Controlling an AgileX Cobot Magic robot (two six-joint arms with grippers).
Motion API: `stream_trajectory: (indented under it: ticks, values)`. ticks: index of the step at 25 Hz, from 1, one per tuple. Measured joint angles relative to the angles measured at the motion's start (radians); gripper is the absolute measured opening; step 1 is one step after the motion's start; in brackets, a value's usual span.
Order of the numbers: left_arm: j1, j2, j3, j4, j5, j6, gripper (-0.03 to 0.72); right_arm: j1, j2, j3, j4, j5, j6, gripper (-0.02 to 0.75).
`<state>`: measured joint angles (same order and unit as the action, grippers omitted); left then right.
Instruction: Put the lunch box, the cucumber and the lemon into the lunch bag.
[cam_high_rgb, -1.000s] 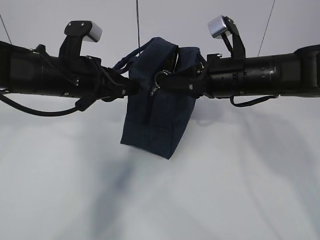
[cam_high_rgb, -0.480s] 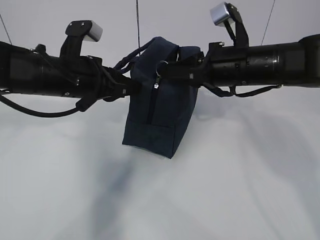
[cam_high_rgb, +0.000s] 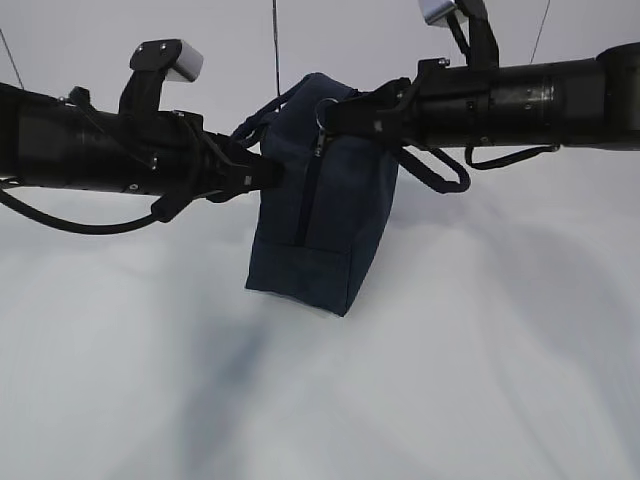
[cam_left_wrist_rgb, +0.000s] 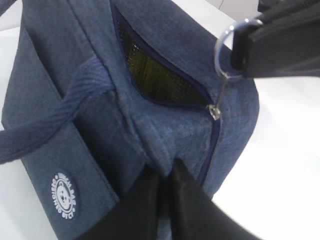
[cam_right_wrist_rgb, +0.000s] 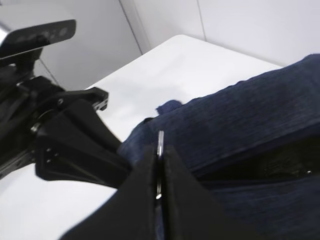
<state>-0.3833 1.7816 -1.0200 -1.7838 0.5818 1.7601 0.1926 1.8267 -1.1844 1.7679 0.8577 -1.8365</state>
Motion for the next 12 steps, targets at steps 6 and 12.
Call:
stream_trajectory:
  ticks: [6,12]
  values:
    - [0.000,0.000,0.000,0.000,0.010,-0.002,-0.004,0.000,0.000,-0.028,0.000,-0.079,0.000,0.000]
    - [0.000,0.002,0.000,0.006,0.034,-0.019,-0.004,0.000,0.000,-0.042,0.000,-0.130,0.000,0.000]
